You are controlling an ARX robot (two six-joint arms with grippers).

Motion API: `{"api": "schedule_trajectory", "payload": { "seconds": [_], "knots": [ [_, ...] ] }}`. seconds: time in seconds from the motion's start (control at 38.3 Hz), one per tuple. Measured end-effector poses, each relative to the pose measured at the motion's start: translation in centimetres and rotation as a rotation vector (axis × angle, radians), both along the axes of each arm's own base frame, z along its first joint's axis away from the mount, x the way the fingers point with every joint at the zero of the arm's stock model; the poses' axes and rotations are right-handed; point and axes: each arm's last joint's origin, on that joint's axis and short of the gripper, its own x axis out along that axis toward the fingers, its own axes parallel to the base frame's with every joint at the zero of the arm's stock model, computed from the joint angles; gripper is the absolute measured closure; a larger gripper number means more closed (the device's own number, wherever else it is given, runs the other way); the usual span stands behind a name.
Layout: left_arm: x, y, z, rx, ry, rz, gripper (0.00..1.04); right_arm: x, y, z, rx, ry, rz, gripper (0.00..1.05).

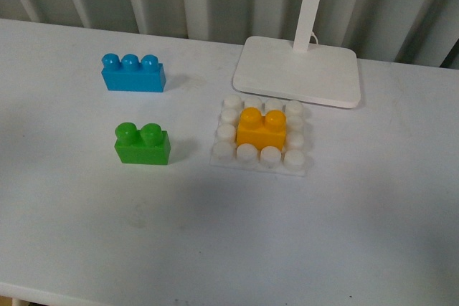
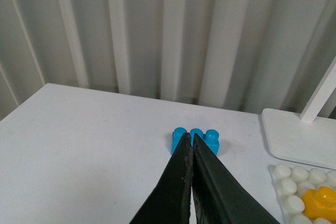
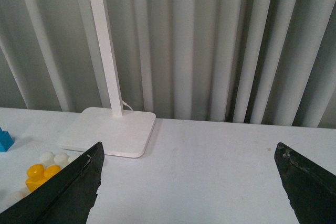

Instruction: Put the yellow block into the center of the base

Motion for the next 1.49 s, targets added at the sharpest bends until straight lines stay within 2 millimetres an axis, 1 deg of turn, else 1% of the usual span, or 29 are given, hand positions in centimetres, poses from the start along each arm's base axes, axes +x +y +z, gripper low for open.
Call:
{"api": "schedule_trajectory", "payload": {
  "seconds": [0.1,0.16,0.24,0.31,0.42,0.91,1.49],
  "knots": [
    [-1.0,0.6,-0.3,0.000,0.001,0.000,1.01,0.0,0.0,0.0,0.000,0.000,0.000,0.09],
    [-1.5,0.9,-0.8,-0.001,-0.016,-0.002,1.01,0.0,0.0,0.0,0.000,0.000,0.000,0.09],
    [-2.1,1.2,-1.4,0.001,0.007,0.002,1.01,0.0,0.0,0.0,0.000,0.000,0.000,0.09],
    [-2.5,1.8,-1.4,0.000,0.006,-0.021,1.01,0.0,0.0,0.0,0.000,0.000,0.000,0.09],
    [-3.0,2.3,-1.2,0.000,-0.004,0.006,1.01,0.0,0.0,0.0,0.000,0.000,0.000,0.09],
    [-5.0,2.4,-0.6,-0.001,-0.025,0.004,1.01,0.0,0.0,0.0,0.000,0.000,0.000,0.09],
    [-6.1,2.4,-0.6,-0.001,-0.026,0.004,1.01,0.0,0.0,0.0,0.000,0.000,0.000,0.09]
  ]
}}
